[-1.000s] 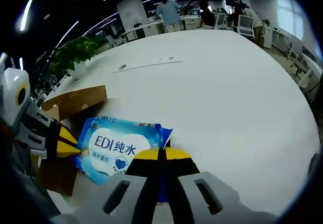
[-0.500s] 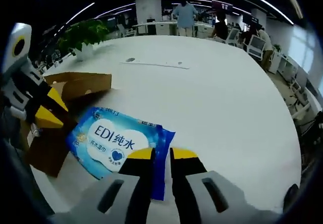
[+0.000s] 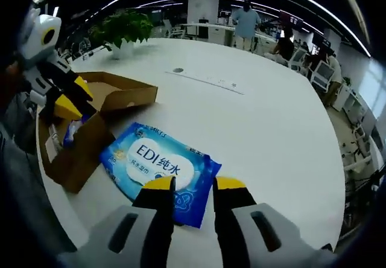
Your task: Operate the shoe box by opening the lid, removing the specified soft item, and placing it in the target area until the item is outside and the box remains undamaged.
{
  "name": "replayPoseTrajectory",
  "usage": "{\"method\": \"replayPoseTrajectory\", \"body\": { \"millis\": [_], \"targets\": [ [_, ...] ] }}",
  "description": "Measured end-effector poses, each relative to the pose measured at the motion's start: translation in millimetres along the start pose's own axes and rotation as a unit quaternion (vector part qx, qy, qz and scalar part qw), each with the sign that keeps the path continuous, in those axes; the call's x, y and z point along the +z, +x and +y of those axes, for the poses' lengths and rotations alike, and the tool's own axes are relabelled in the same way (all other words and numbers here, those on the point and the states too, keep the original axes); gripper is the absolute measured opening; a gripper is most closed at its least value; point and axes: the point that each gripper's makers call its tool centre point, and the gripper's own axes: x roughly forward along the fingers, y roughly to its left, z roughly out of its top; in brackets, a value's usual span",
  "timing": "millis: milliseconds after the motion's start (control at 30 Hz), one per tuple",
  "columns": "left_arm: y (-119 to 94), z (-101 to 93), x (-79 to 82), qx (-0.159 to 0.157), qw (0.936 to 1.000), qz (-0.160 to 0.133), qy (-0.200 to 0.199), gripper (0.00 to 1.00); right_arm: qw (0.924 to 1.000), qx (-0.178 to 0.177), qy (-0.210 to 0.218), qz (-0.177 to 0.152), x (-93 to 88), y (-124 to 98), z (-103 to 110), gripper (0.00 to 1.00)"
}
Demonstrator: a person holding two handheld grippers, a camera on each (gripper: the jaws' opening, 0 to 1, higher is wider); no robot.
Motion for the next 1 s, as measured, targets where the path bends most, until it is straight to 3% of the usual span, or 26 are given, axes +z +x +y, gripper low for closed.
{"method": "replayPoseTrajectory", "body": {
  "millis": [267,433,800,1000],
  "targets": [
    [-20.1,10.1,-14.8,-0.017,0.9997,-0.003,0.017,0.29,0.9990,0.032,-0.030,-0.009,21.3,-9.7,21.0,0.26],
    [-28.2,14.1,-32.1,-0.022,0.9993,0.017,0.025,0.30,0.9970,0.042,-0.063,-0.017,36.9,-16.2,34.1,0.27],
    [-41.9,15.9,-61.2,-0.040,0.9974,0.033,0.050,0.30,0.9878,0.092,-0.122,-0.034,68.6,-19.0,84.8,0.26],
    [-45.9,9.7,-71.6,-0.071,0.9947,0.030,0.068,0.30,0.9808,0.124,-0.147,-0.036,79.2,-16.3,114.8,0.26]
  ]
}}
